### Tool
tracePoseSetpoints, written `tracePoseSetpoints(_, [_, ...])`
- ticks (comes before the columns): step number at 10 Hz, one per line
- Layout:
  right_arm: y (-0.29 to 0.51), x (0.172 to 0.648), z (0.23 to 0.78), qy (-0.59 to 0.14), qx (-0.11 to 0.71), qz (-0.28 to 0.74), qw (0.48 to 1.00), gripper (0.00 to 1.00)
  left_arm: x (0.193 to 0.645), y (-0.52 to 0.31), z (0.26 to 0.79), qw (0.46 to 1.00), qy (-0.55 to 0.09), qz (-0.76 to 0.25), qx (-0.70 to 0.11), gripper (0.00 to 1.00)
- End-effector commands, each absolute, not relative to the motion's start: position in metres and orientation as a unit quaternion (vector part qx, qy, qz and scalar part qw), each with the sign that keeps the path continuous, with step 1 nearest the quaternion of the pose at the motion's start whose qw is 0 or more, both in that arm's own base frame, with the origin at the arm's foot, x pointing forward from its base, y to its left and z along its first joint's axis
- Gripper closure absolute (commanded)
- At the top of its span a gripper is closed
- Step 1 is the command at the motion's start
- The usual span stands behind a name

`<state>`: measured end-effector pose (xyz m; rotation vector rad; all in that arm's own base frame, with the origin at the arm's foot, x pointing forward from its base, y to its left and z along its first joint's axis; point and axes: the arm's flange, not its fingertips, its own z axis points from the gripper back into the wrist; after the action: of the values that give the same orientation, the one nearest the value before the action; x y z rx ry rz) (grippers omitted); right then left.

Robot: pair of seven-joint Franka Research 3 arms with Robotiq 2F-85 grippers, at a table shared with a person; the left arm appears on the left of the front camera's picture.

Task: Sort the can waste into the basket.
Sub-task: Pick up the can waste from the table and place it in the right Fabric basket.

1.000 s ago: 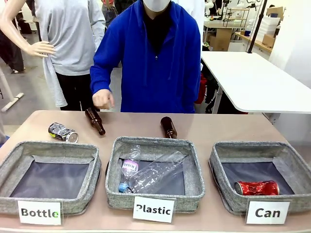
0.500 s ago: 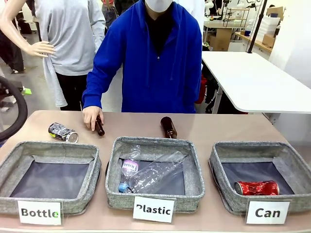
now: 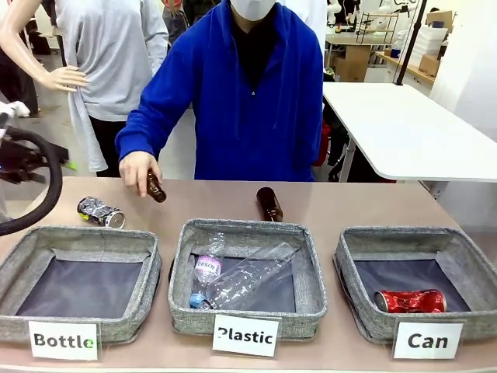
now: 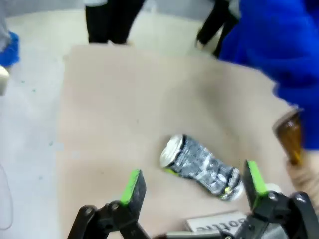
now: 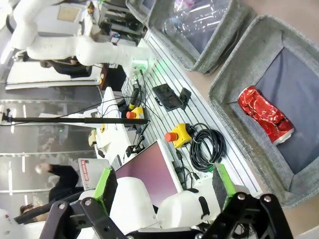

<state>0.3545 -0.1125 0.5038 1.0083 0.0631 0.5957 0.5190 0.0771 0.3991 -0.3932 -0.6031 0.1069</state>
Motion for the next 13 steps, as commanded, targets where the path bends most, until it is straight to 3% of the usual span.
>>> tracePoseSetpoints(1, [-0.114, 0.354, 0.507, 0.029, 0.473, 0.291, 0.831, 0.0, 0.499, 0.156, 0.471, 0.921, -0.294, 0.053, -0.248, 0.0])
tracePoseSetpoints(3, [-0.114, 0.354, 0.507, 0.029, 0.473, 0.291, 0.831, 0.0, 0.427, 0.319, 0.526, 0.866, -0.333, 0.084, -0.364, 0.0])
tracePoseSetpoints(5, [-0.114, 0.354, 0.507, 0.029, 0.473, 0.291, 0.831, 0.0, 0.378, 0.4, 0.511, 0.855, -0.263, 0.049, -0.444, 0.0])
tracePoseSetpoints(9, [-0.114, 0.354, 0.507, 0.029, 0.473, 0.291, 0.831, 0.0, 0.355, 0.4, 0.479, 0.819, -0.27, 0.019, -0.506, 0.0])
tracePoseSetpoints(13, [-0.114, 0.354, 0.507, 0.029, 0.473, 0.291, 0.831, 0.0, 0.385, 0.369, 0.486, 0.828, -0.242, 0.011, -0.505, 0.0])
